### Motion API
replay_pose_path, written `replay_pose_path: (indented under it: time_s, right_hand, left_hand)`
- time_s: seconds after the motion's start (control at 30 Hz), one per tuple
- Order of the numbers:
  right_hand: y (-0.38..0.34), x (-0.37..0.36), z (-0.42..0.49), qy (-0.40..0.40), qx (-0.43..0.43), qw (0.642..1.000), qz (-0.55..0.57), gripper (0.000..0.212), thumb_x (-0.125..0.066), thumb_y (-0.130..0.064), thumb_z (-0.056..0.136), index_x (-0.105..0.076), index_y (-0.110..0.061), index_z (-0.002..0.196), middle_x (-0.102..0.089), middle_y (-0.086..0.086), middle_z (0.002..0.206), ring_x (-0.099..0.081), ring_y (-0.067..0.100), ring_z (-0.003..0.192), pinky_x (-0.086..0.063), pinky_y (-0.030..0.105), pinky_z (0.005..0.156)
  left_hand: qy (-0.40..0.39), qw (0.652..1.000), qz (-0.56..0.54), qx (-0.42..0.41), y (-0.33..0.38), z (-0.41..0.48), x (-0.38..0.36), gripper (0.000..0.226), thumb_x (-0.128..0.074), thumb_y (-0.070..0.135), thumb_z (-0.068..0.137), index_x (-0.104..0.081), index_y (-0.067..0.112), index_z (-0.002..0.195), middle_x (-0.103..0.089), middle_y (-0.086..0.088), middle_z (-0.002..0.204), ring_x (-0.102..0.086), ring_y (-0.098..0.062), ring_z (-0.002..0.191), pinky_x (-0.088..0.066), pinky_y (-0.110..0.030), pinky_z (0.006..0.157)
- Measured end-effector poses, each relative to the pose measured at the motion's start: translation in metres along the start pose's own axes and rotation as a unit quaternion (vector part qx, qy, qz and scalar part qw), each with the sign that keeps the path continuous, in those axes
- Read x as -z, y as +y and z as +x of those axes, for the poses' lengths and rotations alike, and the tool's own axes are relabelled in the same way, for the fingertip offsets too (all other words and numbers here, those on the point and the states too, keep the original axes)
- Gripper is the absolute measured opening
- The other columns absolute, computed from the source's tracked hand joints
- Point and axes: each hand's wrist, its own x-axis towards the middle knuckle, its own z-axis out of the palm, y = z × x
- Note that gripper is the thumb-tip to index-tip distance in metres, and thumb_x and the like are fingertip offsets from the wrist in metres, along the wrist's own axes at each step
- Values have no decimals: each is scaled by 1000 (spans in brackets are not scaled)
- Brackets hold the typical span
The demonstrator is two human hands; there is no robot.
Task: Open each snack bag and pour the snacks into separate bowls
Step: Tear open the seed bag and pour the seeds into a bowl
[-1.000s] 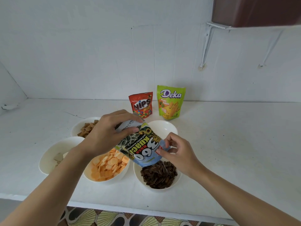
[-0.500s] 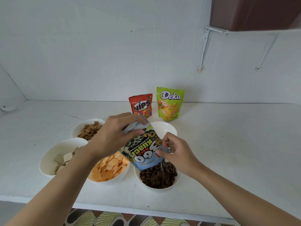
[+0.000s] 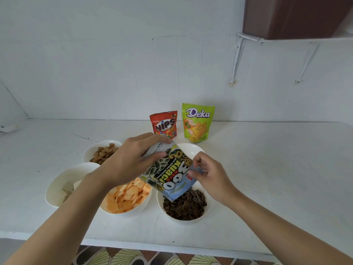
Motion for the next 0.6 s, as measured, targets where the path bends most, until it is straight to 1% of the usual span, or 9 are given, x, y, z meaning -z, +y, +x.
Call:
replay_pose_path:
  time_s: [0.07, 0.13, 0.23, 0.3, 0.37, 0.43, 0.47, 0.53, 0.6]
  right_hand:
    - [4, 5, 2, 9, -5, 1000, 1, 34, -68, -5, 92, -46, -28, 81, -63, -5, 81, -70, 17, 84, -54, 52, 75]
    - [7, 5, 1, -4, -9, 1000, -2, 34, -68, -6, 92, -45, -30, 81, -63, -4, 82, -69, 19, 86, -56, 51, 75]
    - [6, 0, -5, -37, -14, 999, 1, 37, -68, -4, 92, -45, -31, 81, -66, -6, 85, -71, 14, 91, -60, 37, 72]
    - [6, 0, -6, -25, -18, 1000, 1, 39, -68, -5, 92, -44, -33, 81, -67, -1, 87, -72, 18, 92, -60, 42, 73]
    - [9, 3, -7, -5, -17, 1000, 9, 36, -67, -7, 93, -43, -32, 83, -66, 2, 87, -71, 20, 93, -59, 47, 77]
    - [9, 6, -8, -11, -21, 999, 29, 28, -67, -15, 95, -42, -28, 91, -67, 5, 92, -71, 22, 95, -58, 54, 78]
    - [8, 6, -10, -23, -26, 998, 47, 26, -66, -19, 96, -41, -26, 95, -70, 6, 97, -71, 21, 97, -57, 55, 79]
    - [5, 4, -12, -54, -38, 994, 89, 27, -64, -22, 97, -38, -27, 101, -74, 4, 107, -72, 19, 101, -59, 50, 83]
    - [2, 2, -12, -56, -41, 991, 119, 30, -63, -22, 97, -36, -26, 110, -74, 4, 111, -72, 19, 103, -59, 48, 87]
  left_hand:
    - [-12, 1000, 20, -9, 0, 0, 2, 33, -48, 42, 100, -52, 35, 132, -62, 12, 122, -64, -6, 106, -59, -20, 71]
    - [11, 1000, 19, -21, 3, -1, 3, 31, -52, 38, 100, -56, 31, 130, -64, 13, 118, -64, -4, 103, -58, -18, 70]
    - [70, 997, 13, -41, 8, 3, -1, 21, -61, 25, 99, -66, 20, 119, -68, 12, 108, -66, -4, 98, -56, -19, 71]
    - [76, 995, 24, -55, 13, 7, -5, 20, -62, 24, 99, -68, 17, 117, -69, 10, 108, -66, -4, 96, -55, -21, 73]
    - [63, 995, 27, -71, 16, 10, -9, 22, -61, 25, 99, -68, 16, 117, -68, 12, 112, -65, -3, 100, -55, -21, 77]
    - [53, 996, 5, -64, 17, 11, -12, 24, -60, 27, 99, -68, 18, 119, -68, 12, 116, -65, -3, 105, -56, -25, 80]
    - [51, 997, -8, -57, 16, 10, -13, 24, -61, 28, 99, -68, 19, 120, -68, 12, 117, -65, -3, 107, -57, -27, 82]
    - [40, 998, -18, -44, 15, 10, -16, 26, -63, 28, 98, -68, 20, 122, -68, 13, 119, -64, -4, 110, -57, -32, 84]
    - [26, 998, -10, -56, 16, 10, -20, 28, -65, 24, 98, -68, 18, 124, -70, 9, 119, -65, -7, 109, -58, -35, 84]
